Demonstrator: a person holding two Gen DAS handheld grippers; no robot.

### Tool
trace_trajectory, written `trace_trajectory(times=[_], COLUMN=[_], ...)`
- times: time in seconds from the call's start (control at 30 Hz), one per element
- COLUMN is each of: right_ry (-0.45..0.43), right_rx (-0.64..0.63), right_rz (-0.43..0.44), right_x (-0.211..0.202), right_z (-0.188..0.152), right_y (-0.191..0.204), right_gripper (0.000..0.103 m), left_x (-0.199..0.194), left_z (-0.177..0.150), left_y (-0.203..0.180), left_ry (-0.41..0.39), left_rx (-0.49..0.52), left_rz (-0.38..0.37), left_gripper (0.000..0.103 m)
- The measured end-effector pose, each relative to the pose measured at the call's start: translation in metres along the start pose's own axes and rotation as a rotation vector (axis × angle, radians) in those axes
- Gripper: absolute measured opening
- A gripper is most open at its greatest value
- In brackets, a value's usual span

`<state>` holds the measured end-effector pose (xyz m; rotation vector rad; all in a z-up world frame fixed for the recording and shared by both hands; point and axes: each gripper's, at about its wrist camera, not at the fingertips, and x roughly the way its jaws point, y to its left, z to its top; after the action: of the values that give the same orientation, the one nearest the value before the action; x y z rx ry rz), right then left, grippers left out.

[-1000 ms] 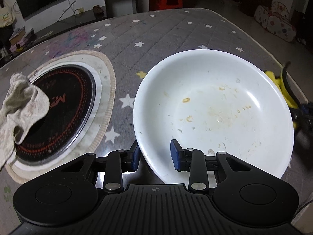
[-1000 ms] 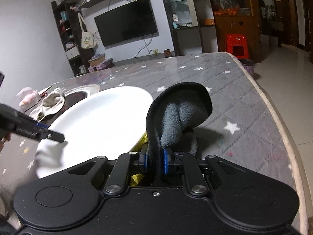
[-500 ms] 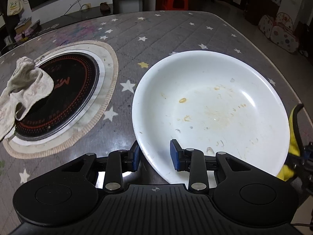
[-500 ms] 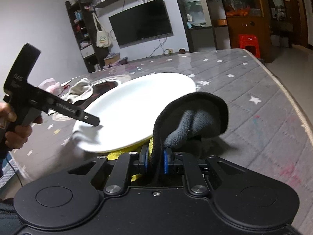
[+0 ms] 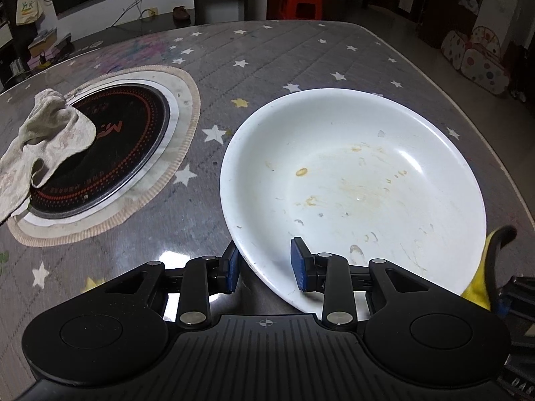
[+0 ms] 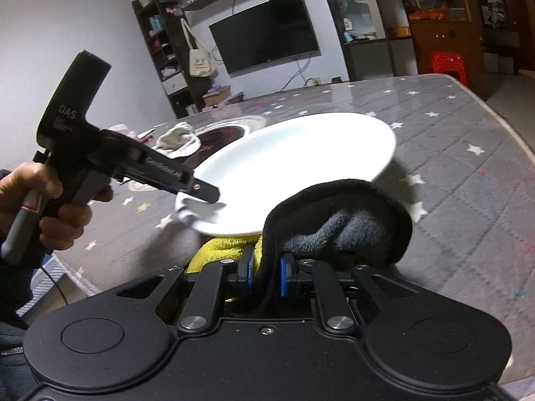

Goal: Clean bowl

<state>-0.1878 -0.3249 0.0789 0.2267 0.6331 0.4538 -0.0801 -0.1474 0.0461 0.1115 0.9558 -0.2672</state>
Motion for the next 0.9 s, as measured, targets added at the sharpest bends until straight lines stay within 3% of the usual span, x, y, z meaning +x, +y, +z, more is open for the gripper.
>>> trace_trajectory(times=[0.53,0.9], right_ry=[0.010,0.022], right_rx=[-0.040,-0.095], right_rz=[0.095,0.075], right_x=[0.015,0.018], right_z=[-0.001,-0.006], right_y=[0.023,0.037], right_gripper=[0.016,0.015], left_x=[-0.007,-0.006], left_z=[-0.007,-0.007], left_y=[-0.011,-0.010], left_ry=[-0.010,-0.016], left_rx=[0.004,0.019], left_rz=[-0.001,0.002], left_gripper=[0.034,0.034])
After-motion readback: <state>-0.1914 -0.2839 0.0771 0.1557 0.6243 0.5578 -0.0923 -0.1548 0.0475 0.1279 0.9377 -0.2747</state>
